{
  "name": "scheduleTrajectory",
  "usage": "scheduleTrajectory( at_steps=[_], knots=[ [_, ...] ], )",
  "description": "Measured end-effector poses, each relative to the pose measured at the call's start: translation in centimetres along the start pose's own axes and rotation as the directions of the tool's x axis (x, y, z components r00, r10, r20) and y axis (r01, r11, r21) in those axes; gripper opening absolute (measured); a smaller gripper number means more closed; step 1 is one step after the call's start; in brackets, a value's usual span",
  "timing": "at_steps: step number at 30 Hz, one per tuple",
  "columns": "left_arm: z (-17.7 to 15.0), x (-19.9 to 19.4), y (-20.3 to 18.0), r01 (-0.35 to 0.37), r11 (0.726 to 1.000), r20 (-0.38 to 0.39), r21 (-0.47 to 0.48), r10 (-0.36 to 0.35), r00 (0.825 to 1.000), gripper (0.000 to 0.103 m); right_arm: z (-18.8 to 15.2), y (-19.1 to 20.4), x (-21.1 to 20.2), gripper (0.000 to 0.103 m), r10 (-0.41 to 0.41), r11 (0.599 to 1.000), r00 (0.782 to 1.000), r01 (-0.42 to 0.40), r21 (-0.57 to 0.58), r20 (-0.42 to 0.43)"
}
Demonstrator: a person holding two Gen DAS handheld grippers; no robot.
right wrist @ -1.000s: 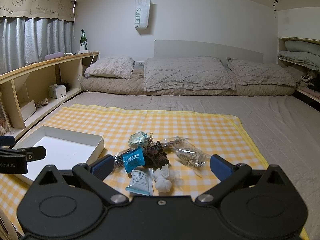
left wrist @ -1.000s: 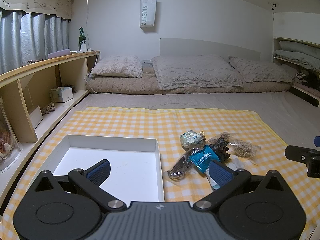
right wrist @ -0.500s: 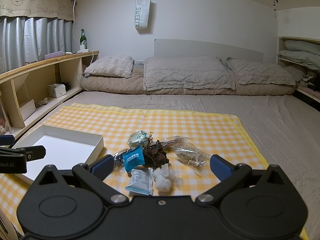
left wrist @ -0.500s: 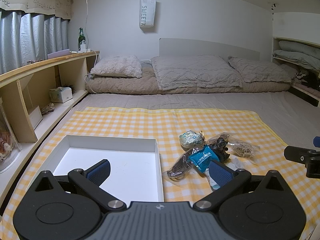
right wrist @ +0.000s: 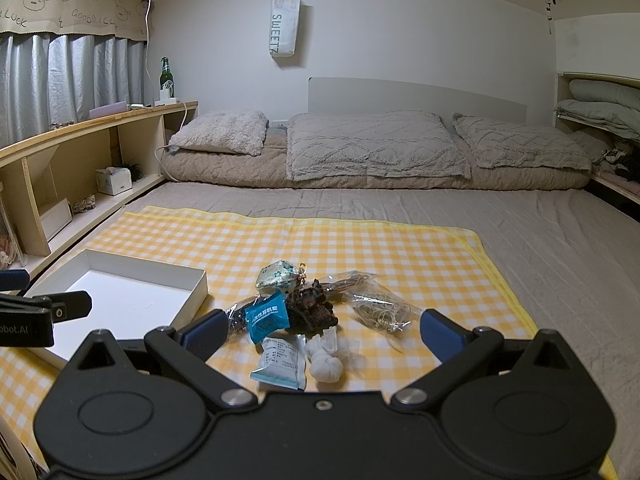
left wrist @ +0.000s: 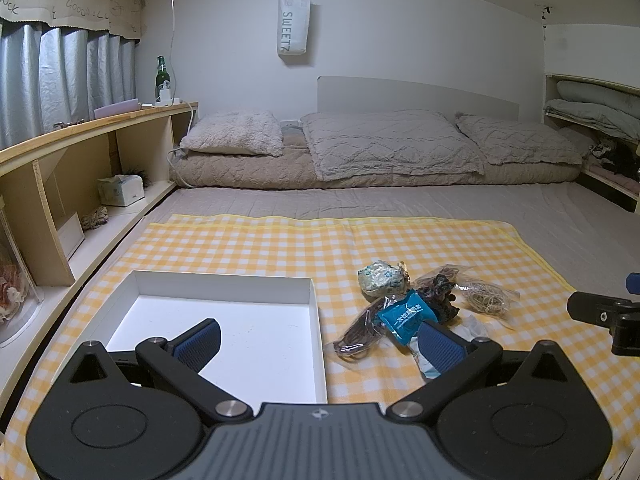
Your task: Organize soft objects
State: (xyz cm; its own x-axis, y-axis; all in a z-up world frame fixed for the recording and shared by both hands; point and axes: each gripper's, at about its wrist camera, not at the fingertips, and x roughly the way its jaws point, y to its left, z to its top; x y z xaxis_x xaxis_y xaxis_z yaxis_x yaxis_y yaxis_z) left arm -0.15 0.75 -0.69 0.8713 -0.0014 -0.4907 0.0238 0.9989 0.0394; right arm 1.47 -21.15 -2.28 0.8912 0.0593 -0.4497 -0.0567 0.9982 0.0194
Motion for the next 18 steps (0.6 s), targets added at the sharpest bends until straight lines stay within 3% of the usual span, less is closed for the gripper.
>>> scheduleTrajectory(
  at_steps=[11, 18],
  knots=[
    [0.1, 0.0, -0.2, -0.006, 1.0, 0.01, 0.006, 0.006, 1.0, 0.103, 0.0, 0.0, 0.0, 0.103, 0.001, 1.0, 1.0, -0.001, 0.0, 0.0],
    [2.1, -0.1, -0.6, -0.003, 1.0, 0.043, -0.015, 0.004, 0.999, 0.103, 0.1, -0.4, -0.2, 0.103, 0.009, 1.0, 1.0, -0.009, 0.019, 0.01]
  ],
)
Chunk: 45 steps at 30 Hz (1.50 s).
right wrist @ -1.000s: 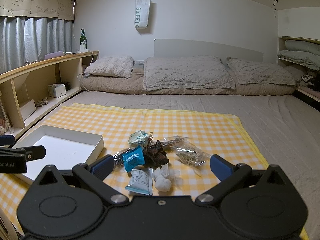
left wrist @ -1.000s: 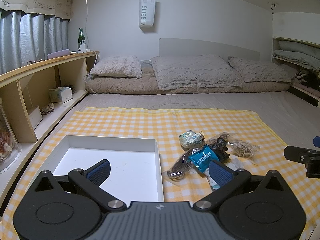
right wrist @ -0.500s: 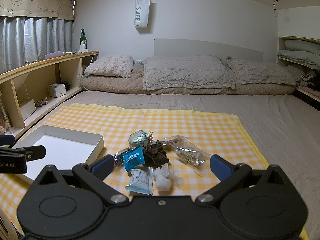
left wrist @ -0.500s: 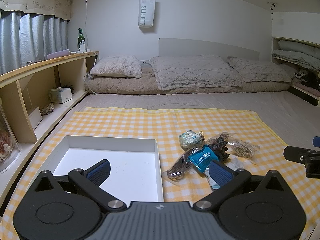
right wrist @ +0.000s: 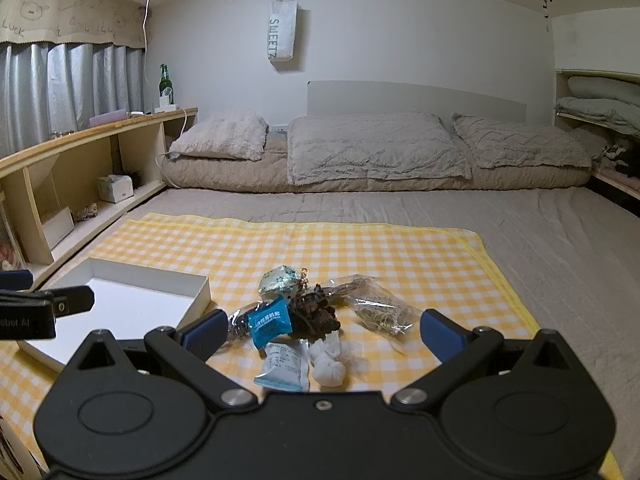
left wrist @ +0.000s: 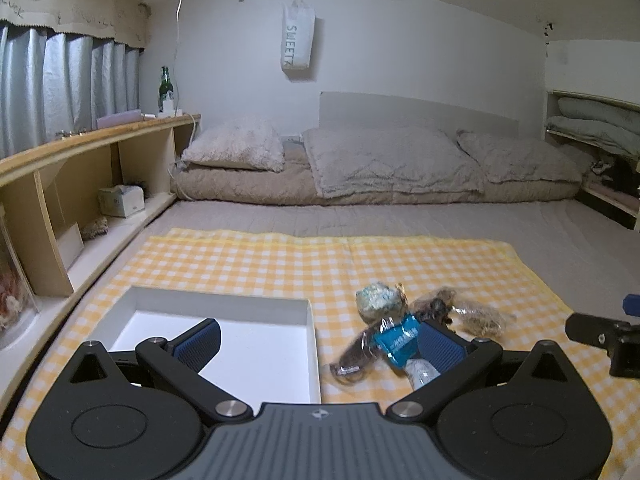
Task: Organize soft objects
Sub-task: 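Lower the right gripper onto the white mesh bath puff while the left tool approaches the pile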
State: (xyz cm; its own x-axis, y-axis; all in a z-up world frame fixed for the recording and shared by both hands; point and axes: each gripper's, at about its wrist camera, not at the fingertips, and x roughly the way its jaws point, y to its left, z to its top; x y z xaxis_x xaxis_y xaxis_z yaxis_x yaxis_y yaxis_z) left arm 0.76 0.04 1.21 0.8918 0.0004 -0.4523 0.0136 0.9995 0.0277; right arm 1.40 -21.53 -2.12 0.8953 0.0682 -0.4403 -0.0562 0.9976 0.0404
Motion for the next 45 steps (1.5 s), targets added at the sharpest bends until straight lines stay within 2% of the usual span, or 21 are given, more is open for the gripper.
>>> scheduleTrajectory(
  at_steps=[5, 13, 16, 20, 26, 28, 31, 33, 35, 38, 40, 45],
  knots=[
    [2.3, 0.3, -0.2, -0.005, 1.0, 0.044, 0.002, 0.005, 0.999, 0.103, 1.1, -0.3, -0.5, 0.103, -0.004, 1.0, 1.0, 0.004, -0.013, 0.024],
    [6.2, 1.7, -1.9, -0.009, 0.999, 0.152, 0.046, 0.002, 0.988, 0.103, 5.9, -0.9, 0.1, 0.103, -0.007, 1.0, 0.996, 0.008, -0.013, 0.093],
    [7.1, 2.4, -2.9, 0.01, 0.998, 0.155, 0.06, -0.019, 0.988, 0.103, 7.9, -1.0, 0.4, 0.103, -0.017, 0.999, 0.992, 0.022, -0.037, 0.127],
    [7.8, 4.5, -3.7, 0.05, 0.998, 0.093, 0.042, -0.054, 0.994, 0.103, 10.4, -1.4, 1.6, 0.103, -0.026, 0.999, 0.99, 0.031, -0.032, 0.138],
    [6.0, 8.6, -4.3, 0.065, 0.998, -0.045, -0.017, -0.066, 0.997, 0.103, 12.0, -2.9, 5.6, 0.103, -0.039, 0.999, 0.995, 0.038, 0.016, 0.092],
    [5.0, 10.3, -4.6, 0.069, 0.997, -0.127, -0.034, -0.073, 0.989, 0.103, 11.5, -3.6, 7.4, 0.103, -0.04, 0.999, 0.998, 0.039, 0.026, 0.046],
    [3.3, 12.5, -4.7, 0.099, 0.994, -0.223, -0.049, -0.108, 0.969, 0.103, 10.1, -5.0, 10.4, 0.103, 0.001, 0.999, 0.998, 0.002, 0.049, -0.069],
    [2.3, 13.7, -5.0, 0.111, 0.993, -0.264, -0.04, -0.118, 0.957, 0.103, 8.9, -5.5, 12.3, 0.102, 0.006, 0.998, 0.989, 0.003, 0.059, -0.15],
    [1.5, 14.6, -5.5, 0.123, 0.992, -0.298, -0.036, -0.128, 0.946, 0.103, 7.9, -5.7, 13.7, 0.094, 0.025, 0.998, 0.978, -0.014, 0.053, -0.206],
    [0.5, 15.7, -6.1, 0.154, 0.987, -0.347, -0.044, -0.16, 0.924, 0.103, 6.4, -5.9, 15.9, 0.088, 0.071, 0.997, 0.949, -0.06, 0.047, -0.306],
    [-0.3, 16.6, -6.6, 0.187, 0.982, -0.377, -0.04, -0.188, 0.907, 0.103, 5.1, -5.9, 17.2, 0.083, 0.099, 0.995, 0.924, -0.088, 0.046, -0.369],
    [-1.9, 17.8, -8.1, 0.237, 0.971, -0.421, -0.002, -0.216, 0.881, 0.103, 2.5, -5.7, 21.2, 0.074, 0.147, 0.989, 0.835, -0.123, 0.081, -0.53]
  ],
)
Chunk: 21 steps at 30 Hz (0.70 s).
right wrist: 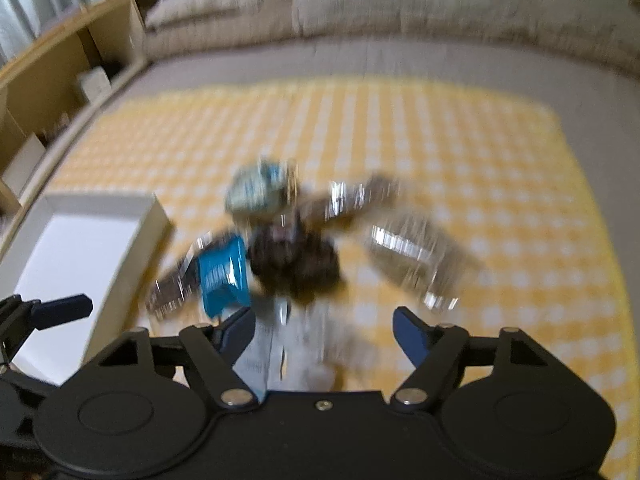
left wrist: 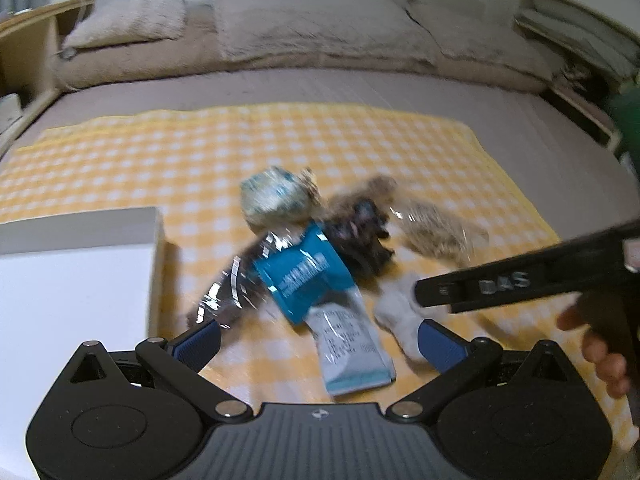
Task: Organize soft objects
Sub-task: 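Lower the right gripper onto the white mesh bath puff while the left tool approaches the pile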
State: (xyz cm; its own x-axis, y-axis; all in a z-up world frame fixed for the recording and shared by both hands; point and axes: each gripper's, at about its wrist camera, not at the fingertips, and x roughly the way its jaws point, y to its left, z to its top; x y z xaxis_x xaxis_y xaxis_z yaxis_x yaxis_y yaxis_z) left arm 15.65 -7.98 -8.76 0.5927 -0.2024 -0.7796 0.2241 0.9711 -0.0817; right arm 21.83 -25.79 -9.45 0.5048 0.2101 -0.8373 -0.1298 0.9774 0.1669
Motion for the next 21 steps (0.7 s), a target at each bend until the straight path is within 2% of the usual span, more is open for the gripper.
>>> scheduleTrajectory(
  at_steps=[5, 8, 9, 13, 18, 21],
  knots=[
    [-0.5, 1.5, -0.4, 0.059, 0.997, -0.028, 0.04, -0.058, 0.998, 0.103, -0.5, -0.3, 3.5, 0.071, 0.014, 1.0, 0.994, -0.013, 0.006, -0.108],
    [-0.4, 2.2, -0.1, 0.084, 0.996, -0.037, 0.033, -0.083, 0.996, 0.103, -0.6, -0.2, 4.9, 0.064, 0.026, 1.0, 0.988, -0.026, 0.004, -0.155],
    [-0.3, 2.3, 0.0, 0.087, 0.996, -0.04, 0.028, -0.086, 0.995, 0.103, -0.5, -0.3, 5.3, 0.059, 0.028, 1.0, 0.985, -0.027, 0.005, -0.168],
    [-0.3, 2.9, 0.5, 0.092, 0.996, -0.056, 0.009, -0.091, 0.994, 0.103, -0.3, -0.5, 6.3, 0.029, 0.048, 0.999, 0.981, -0.044, 0.026, -0.187],
    [-0.5, 3.6, 0.7, 0.111, 0.994, -0.065, 0.015, -0.11, 0.992, 0.103, 1.1, -0.6, 6.2, 0.026, 0.04, 0.998, 0.99, -0.033, 0.053, -0.134],
    [-0.7, 4.0, 0.6, 0.132, 0.991, -0.063, 0.032, -0.129, 0.99, 0.103, 1.5, -0.8, 7.2, 0.025, 0.032, 0.999, 0.988, -0.026, 0.043, -0.148]
  ],
)
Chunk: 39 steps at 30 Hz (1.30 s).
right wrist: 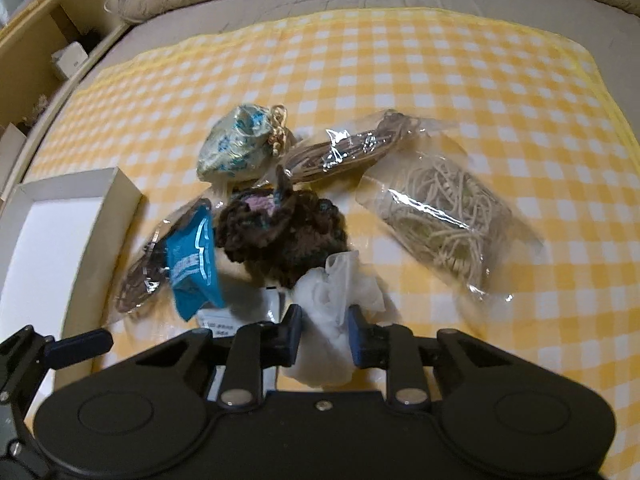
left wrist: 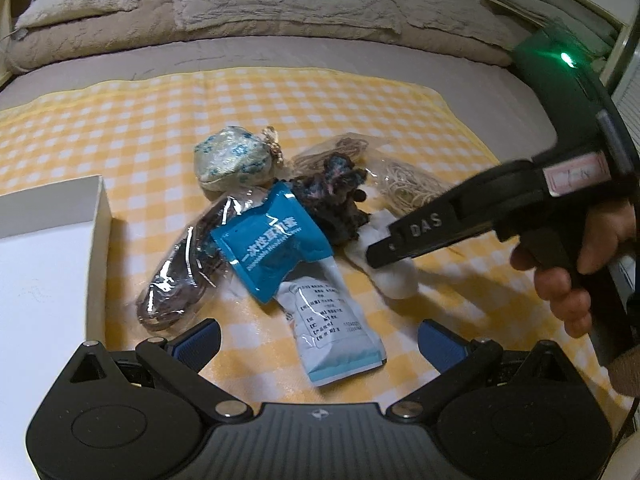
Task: Organize soft objects
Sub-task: 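Lower the right gripper onto the white mesh bath puff while the left tool approaches the pile, then lift the white mesh puff with the right gripper while the left gripper grasps the white printed packet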
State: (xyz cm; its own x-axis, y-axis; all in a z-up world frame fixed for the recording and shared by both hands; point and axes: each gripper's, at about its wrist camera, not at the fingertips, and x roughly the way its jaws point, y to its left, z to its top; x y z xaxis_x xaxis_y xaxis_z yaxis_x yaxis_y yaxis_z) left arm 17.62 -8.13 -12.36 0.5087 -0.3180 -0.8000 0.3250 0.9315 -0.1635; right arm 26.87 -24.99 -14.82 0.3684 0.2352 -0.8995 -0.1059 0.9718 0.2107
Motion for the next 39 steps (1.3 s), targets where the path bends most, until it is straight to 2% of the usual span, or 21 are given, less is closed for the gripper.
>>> scheduleTrajectory(
  at_steps=[3, 7, 13, 17, 21, 25, 27, 30, 34, 39],
  knots=[
    [-0.2, 0.4, -0.2, 0.0, 0.999, -0.001, 0.039, 0.0, 1.0, 0.103, 0.2, 0.2, 0.5, 0.024, 0.021, 1.0, 1.0, -0.021, -0.007, -0.017],
    [-0.3, 0.7, -0.4, 0.006, 0.998, -0.012, 0.061, -0.005, 1.0, 0.103, -0.2, 1.3, 0.9, 0.024, 0.099, 0.994, 0.993, -0.101, -0.029, -0.062],
    [-0.7, 0.9, -0.2, 0.007, 0.999, -0.045, 0.043, -0.005, 0.999, 0.103, -0.8, 3.7, 0.6, 0.023, 0.207, 0.971, 0.969, -0.221, -0.095, -0.134],
    [-0.7, 1.0, 0.0, 0.05, 0.998, -0.021, 0.023, -0.05, 0.999, 0.103, -0.9, 4.3, 0.0, 0.023, 0.205, 0.969, 0.971, -0.219, -0.117, -0.119],
    [-0.6, 1.8, -0.6, 0.081, 0.994, 0.007, 0.078, -0.081, 0.997, 0.103, -0.7, 3.5, -0.7, 0.023, 0.157, 0.981, 0.984, -0.165, -0.107, -0.079],
    [-0.9, 2.9, -1.2, -0.003, 0.992, -0.024, 0.124, 0.006, 1.0, 0.103, -0.5, 1.9, -2.2, 0.023, 0.135, 0.986, 0.99, -0.137, -0.09, -0.025],
    [-1.1, 2.7, -1.3, -0.01, 0.994, -0.026, 0.108, 0.013, 1.0, 0.103, -0.5, 1.2, -3.1, 0.023, 0.136, 0.988, 0.991, -0.135, -0.081, 0.0],
    [-1.4, 2.5, -1.8, -0.046, 0.985, -0.035, 0.165, 0.053, 0.998, 0.103, -0.6, 0.3, -3.8, 0.023, 0.135, 0.989, 0.99, -0.134, -0.065, 0.026],
    [-1.9, 2.8, -1.4, -0.125, 0.972, -0.088, 0.197, 0.144, 0.986, 0.103, -0.6, 0.0, -4.0, 0.023, 0.127, 0.991, 0.991, -0.125, -0.056, 0.032],
    [-2.4, 1.9, -0.5, -0.166, 0.961, -0.116, 0.219, 0.195, 0.974, 0.103, -0.7, 0.5, -4.1, 0.023, 0.125, 0.99, 0.992, -0.122, -0.07, 0.035]
  ],
)
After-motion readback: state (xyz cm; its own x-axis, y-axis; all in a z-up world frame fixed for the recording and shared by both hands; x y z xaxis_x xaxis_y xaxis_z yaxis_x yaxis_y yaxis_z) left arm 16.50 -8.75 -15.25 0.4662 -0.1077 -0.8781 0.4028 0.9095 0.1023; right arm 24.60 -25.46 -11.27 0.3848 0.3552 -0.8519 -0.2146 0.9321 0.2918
